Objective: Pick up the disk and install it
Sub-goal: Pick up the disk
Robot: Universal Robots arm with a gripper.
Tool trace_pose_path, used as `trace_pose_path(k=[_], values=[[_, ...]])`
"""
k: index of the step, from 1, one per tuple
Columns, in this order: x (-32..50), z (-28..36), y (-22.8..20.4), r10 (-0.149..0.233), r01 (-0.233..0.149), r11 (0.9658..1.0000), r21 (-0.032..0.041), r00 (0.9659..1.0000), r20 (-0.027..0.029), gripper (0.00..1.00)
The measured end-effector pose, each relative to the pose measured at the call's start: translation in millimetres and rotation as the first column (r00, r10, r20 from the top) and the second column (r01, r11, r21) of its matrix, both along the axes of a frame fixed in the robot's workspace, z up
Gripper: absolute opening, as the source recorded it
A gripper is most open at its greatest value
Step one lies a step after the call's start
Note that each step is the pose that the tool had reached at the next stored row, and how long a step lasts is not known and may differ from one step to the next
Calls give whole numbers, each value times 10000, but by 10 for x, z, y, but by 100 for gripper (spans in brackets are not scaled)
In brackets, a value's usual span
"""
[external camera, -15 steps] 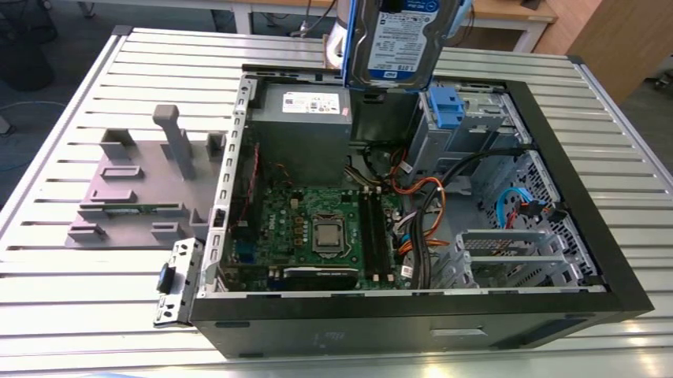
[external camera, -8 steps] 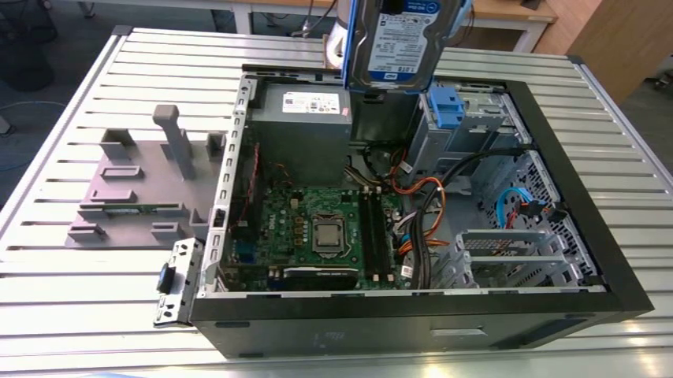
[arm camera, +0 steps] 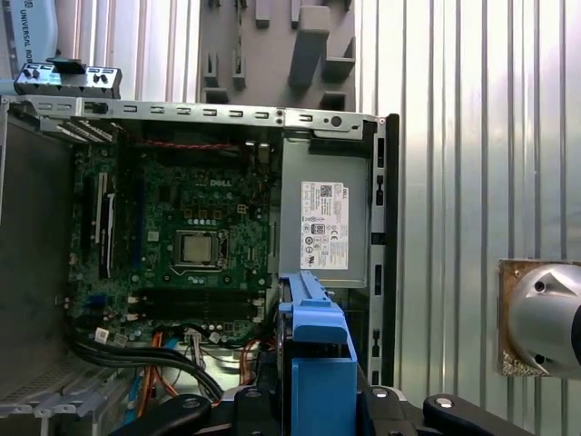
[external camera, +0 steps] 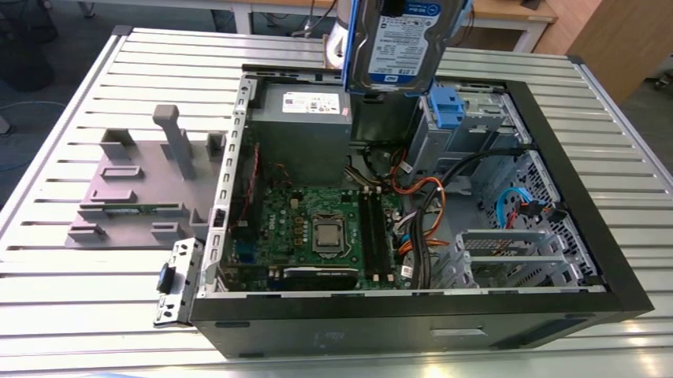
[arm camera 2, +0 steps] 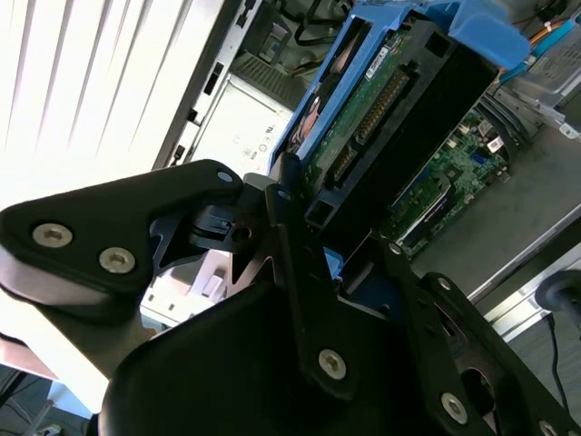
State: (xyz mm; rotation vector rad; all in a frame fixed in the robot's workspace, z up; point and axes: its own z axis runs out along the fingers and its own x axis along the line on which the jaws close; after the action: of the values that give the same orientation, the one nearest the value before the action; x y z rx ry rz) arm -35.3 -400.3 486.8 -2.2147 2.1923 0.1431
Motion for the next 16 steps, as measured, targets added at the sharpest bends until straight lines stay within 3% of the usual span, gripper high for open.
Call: trace_pose_path(k=[16], values=[[0,-3,-125,-1,1,10000,0,10000,0,37]])
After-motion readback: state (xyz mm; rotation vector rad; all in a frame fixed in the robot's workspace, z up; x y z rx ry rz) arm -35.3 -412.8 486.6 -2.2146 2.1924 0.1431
